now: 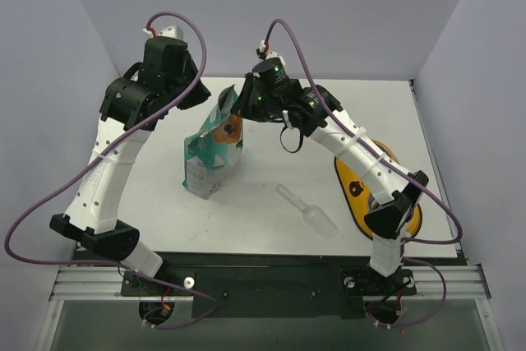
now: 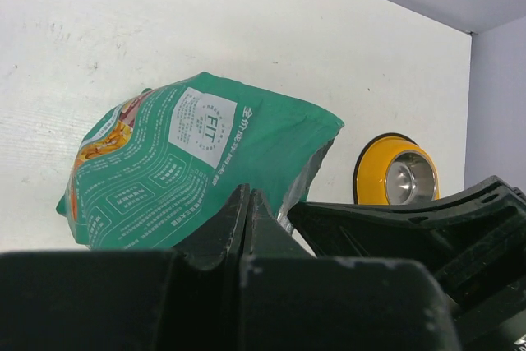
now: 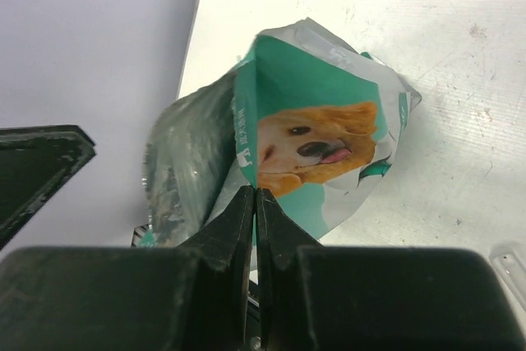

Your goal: Serve the pet food

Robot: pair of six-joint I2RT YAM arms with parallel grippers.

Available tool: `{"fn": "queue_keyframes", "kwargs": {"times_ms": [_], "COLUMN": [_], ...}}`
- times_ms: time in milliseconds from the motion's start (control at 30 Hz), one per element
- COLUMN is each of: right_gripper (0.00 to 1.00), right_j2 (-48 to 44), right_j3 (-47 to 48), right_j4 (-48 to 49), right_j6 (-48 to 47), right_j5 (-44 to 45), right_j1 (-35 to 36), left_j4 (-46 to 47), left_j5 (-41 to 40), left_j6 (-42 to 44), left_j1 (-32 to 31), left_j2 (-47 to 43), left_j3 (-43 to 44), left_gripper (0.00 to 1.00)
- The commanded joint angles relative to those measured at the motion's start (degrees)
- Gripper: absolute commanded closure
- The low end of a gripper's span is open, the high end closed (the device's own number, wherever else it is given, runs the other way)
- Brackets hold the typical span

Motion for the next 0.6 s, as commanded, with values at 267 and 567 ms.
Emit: {"fn": "queue_keyframes", "kwargs": {"times_ms": [267,567], "right_gripper": [1.00,1.00], "right_j2": [2.66,2.48], "right_j3": [4.69,4.51], "right_j4": [-2.44,-2.18], "right_j6": [1.36,1.80], "right_j5": [-2.41,-2.32], "right_j1": [0.88,0.70], "left_j4": [3.77,4.82], "left_j5": [1.88,-3.13], "left_j6": [1.69,4.42], "left_j1": [-1.10,-2.95], "left_j2": [0.68,-0.02], "left_j3": [-1.43,-7.75], "left_gripper": [0.61,0.59]}}
